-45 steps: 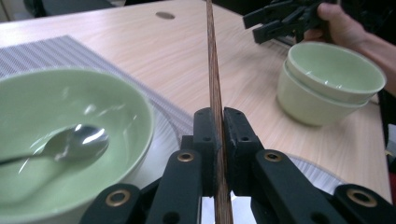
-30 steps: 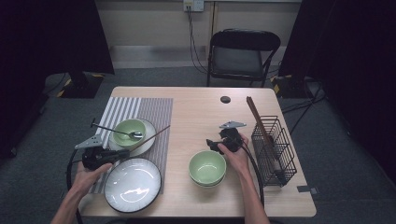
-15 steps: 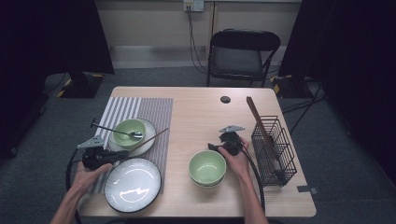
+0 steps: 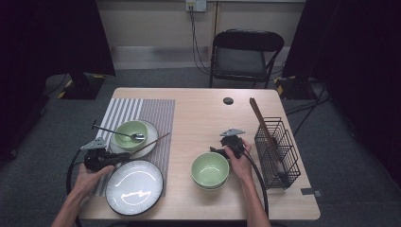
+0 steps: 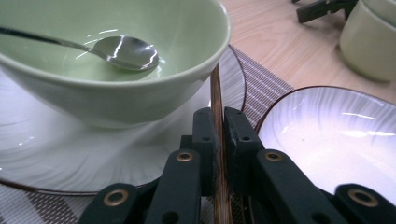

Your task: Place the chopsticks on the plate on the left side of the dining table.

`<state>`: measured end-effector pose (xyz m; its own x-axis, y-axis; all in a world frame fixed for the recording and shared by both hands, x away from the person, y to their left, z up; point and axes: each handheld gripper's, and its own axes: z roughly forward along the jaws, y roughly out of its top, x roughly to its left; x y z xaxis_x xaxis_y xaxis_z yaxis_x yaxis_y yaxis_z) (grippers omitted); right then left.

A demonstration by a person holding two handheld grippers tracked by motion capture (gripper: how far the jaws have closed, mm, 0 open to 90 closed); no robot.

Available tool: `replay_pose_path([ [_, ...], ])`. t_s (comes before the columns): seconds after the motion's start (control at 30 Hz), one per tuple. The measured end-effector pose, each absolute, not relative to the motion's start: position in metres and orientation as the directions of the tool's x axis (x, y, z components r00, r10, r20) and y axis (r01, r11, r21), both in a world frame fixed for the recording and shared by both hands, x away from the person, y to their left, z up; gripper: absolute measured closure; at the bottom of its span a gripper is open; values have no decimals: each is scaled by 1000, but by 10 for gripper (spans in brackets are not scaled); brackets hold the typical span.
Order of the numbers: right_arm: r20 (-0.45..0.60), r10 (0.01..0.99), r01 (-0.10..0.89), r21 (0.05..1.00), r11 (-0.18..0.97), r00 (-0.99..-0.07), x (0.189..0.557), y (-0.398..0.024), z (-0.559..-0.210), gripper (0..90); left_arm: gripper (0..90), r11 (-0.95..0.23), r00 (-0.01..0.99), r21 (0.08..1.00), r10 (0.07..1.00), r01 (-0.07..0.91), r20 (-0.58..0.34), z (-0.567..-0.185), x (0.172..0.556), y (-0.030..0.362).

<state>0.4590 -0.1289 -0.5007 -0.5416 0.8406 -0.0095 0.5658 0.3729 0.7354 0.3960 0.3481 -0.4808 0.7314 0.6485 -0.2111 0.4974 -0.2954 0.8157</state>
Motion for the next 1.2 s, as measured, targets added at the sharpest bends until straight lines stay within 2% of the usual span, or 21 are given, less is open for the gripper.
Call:
replay_pose_path([
  [0.37,-11,840,565,735,375,-543,459,-129,-501,168,815,-284,702,817,685,502,-193,-481,397,353],
  [1.2,-11,840,564,736,374,-543,459,-129,-501,168,804,-288,693,817,699,499,-177,-480,395,359],
])
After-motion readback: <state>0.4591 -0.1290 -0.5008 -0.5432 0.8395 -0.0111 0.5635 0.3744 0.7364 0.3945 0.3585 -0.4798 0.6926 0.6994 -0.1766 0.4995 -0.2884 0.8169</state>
